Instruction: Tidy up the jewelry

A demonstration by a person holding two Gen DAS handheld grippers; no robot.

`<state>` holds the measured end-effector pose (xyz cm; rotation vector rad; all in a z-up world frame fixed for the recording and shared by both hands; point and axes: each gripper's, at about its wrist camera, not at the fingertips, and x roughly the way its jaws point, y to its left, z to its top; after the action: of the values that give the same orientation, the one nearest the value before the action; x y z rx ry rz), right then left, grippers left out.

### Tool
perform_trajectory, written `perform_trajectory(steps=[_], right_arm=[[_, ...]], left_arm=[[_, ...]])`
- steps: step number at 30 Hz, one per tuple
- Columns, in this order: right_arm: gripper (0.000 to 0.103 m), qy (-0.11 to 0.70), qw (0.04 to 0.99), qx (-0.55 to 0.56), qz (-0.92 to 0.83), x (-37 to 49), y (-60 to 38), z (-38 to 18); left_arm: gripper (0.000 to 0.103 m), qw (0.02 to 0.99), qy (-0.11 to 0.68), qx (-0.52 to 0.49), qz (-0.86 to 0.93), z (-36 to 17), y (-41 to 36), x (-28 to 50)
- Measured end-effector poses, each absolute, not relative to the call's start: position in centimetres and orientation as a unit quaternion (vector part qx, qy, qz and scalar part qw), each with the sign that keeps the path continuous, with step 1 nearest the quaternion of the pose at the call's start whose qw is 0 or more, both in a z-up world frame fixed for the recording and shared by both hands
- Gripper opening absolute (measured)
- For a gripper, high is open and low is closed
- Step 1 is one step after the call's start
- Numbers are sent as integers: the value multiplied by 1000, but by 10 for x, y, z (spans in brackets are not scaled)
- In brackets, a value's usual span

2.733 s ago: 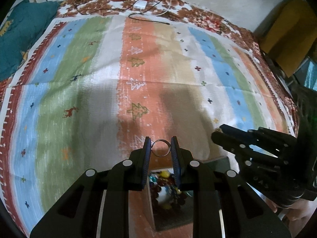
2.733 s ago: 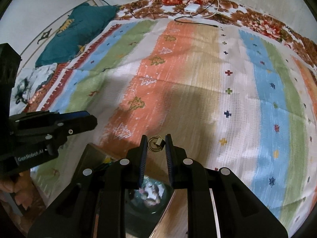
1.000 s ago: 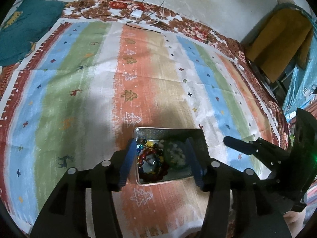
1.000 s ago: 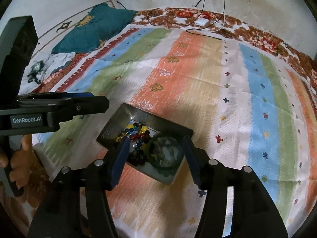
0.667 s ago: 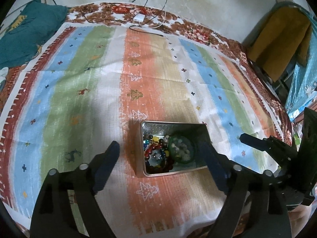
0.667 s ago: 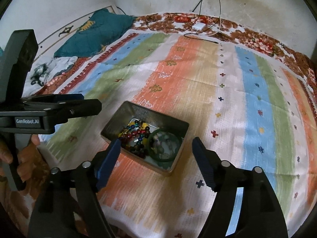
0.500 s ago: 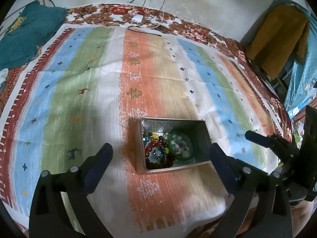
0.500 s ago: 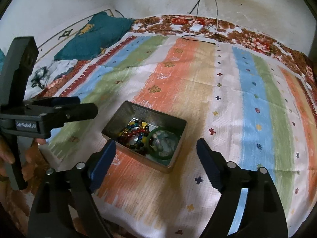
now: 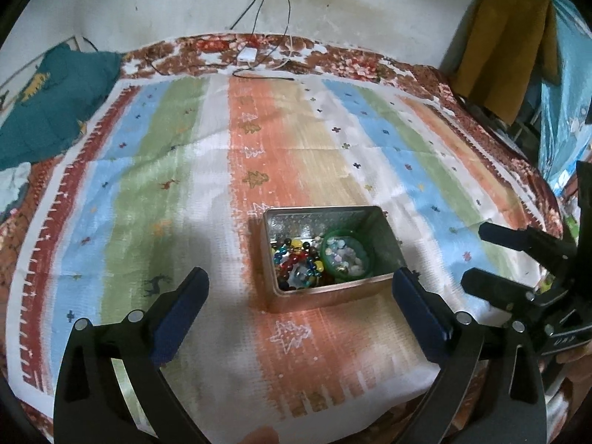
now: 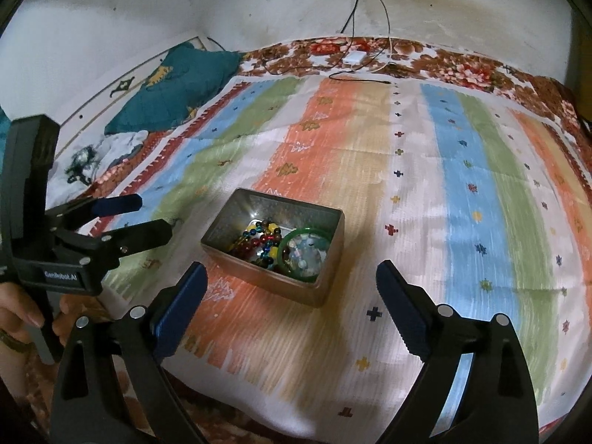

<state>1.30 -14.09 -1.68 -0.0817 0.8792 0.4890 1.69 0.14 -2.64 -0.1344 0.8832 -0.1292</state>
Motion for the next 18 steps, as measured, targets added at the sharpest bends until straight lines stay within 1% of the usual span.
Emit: perform_trajectory(steps=[7,18], right_arm=[[93,410,881,-48,231,-4,-139,-17],[93,399,885,-46,234,-15,-142,-17]], left_arm=[[97,913,401,-37,-68,-22,-10,0],[97,919,386,-41,-64,-20,-10,-11]])
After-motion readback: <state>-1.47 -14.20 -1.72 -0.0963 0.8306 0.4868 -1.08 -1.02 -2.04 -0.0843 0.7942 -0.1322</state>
